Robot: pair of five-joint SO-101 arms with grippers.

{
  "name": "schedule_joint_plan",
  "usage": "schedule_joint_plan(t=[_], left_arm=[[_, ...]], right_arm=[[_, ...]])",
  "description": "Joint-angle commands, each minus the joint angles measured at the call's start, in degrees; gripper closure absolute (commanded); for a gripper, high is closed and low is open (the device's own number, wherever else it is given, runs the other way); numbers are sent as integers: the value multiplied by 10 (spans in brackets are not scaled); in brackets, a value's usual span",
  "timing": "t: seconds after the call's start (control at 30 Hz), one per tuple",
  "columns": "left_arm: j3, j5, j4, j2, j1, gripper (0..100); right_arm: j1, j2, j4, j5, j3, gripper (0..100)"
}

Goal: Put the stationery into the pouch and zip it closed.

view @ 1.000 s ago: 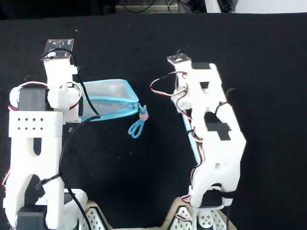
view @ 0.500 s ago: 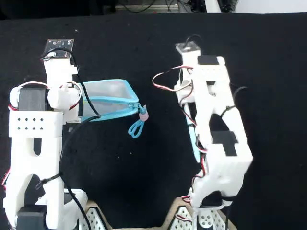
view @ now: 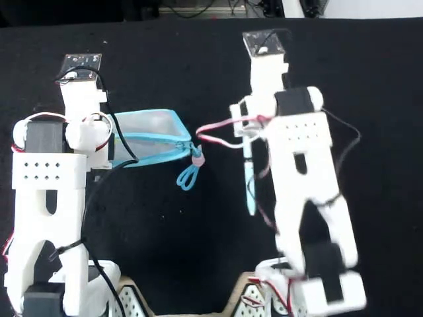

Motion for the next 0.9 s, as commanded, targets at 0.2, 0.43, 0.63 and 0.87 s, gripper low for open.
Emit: schedule_joint_plan(t=[0.2,0.43,0.63,0.87], left_arm=[[13,6,3,3,1,970],[13,6,3,5,3,970],[13,6,3,6,2,970],[13,6,3,6,4,970]], right_arm=[[-113,-248,1,-8,-3,985],[-216,-341,-24,-8,-3,984],[-268,-367,-101,-5,-2,985],[-269,-367,-180,-7,21,984]])
